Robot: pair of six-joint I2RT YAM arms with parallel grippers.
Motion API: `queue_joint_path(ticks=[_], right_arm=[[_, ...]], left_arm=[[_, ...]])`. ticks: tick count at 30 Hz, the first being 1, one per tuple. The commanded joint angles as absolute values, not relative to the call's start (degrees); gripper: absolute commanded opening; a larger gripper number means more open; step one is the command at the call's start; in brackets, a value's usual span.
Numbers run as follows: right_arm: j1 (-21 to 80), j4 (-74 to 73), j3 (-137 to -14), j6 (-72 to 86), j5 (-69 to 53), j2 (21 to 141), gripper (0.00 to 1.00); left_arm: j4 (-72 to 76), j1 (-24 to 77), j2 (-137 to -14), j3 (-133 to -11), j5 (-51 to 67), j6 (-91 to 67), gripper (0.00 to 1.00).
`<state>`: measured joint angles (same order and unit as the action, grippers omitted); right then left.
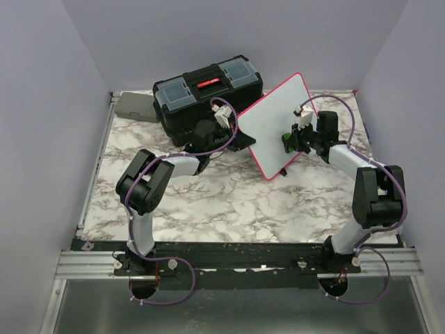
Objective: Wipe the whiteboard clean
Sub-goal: Erase the whiteboard at the whiteboard stand.
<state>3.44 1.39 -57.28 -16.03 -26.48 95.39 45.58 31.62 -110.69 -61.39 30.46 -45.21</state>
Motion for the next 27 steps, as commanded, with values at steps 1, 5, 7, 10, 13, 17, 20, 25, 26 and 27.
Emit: queue_joint_path(ticks=[1, 5, 7, 10, 13, 17, 20, 25, 26, 27], right_arm=[[2.93, 5.1, -55.18, -11.78, -15.78, 96.81, 0.01], [2.81, 3.26, -56.74, -11.72, -13.91, 97.97, 0.01], [2.81, 1.87, -57.51, -12.19, -14.13, 98.55, 0.01], [2.77, -4.14, -58.78, -18.53, -24.35, 99.4, 0.01], [2.75, -11.11, -60.67, -24.9, -39.39, 101.07, 0.01], [2.85, -5.01, -55.88, -26.44, -45.01, 97.6, 0.01], [2.88, 5.6, -51.2, -21.76, -40.93, 93.75, 0.01], [2.89, 19.25, -48.73, -8.85, -17.59, 92.8, 0.01], [2.89, 19.97, -48.93, -7.29, -13.97, 92.9, 0.01], [2.89, 20.44, -48.99, -6.93, -12.14, 92.99, 0.01]], left_arm=[[47.0, 33.84, -109.77, -62.24, 39.02, -47.16, 0.0], [47.29, 33.84, -109.79, -62.01, 39.03, -47.28, 0.0], [47.32, 33.83, -109.78, -61.96, 39.03, -47.19, 0.0], [47.46, 33.79, -109.94, -61.92, 39.07, -47.22, 0.0], [47.55, 33.8, -110.06, -61.96, 39.02, -47.23, 0.0], [47.55, 33.84, -110.28, -61.96, 39.15, -47.24, 0.0], [47.63, 33.84, -110.47, -62.22, 39.06, -47.45, 0.0], [47.29, 33.84, -110.07, -62.07, 39.02, -47.24, 0.0], [47.21, 33.84, -109.95, -62.05, 39.02, -47.2, 0.0], [47.2, 33.84, -109.87, -61.96, 39.01, -47.18, 0.0]])
